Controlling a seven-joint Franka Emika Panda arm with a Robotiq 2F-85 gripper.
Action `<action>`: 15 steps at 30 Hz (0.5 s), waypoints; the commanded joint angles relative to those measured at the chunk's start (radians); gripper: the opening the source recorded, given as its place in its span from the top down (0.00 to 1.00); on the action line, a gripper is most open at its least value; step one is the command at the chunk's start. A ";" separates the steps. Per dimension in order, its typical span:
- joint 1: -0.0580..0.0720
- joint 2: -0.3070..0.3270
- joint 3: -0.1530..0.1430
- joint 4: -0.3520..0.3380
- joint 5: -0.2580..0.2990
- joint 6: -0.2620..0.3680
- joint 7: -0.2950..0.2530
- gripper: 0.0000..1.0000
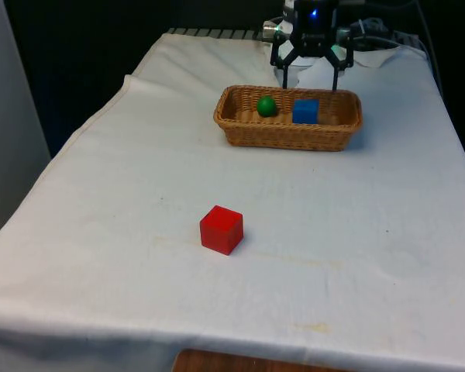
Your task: Place all non-red objects into the basket.
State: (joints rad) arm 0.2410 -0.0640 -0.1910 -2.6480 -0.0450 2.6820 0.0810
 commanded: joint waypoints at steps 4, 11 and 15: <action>0.000 0.037 0.002 0.057 -0.019 -0.023 0.023 0.00; -0.001 0.052 0.003 0.110 -0.024 -0.064 0.040 0.00; -0.002 0.037 0.003 0.124 -0.020 -0.097 0.049 0.00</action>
State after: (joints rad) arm 0.2420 -0.0210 -0.1870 -2.5240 -0.0450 2.5970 0.1100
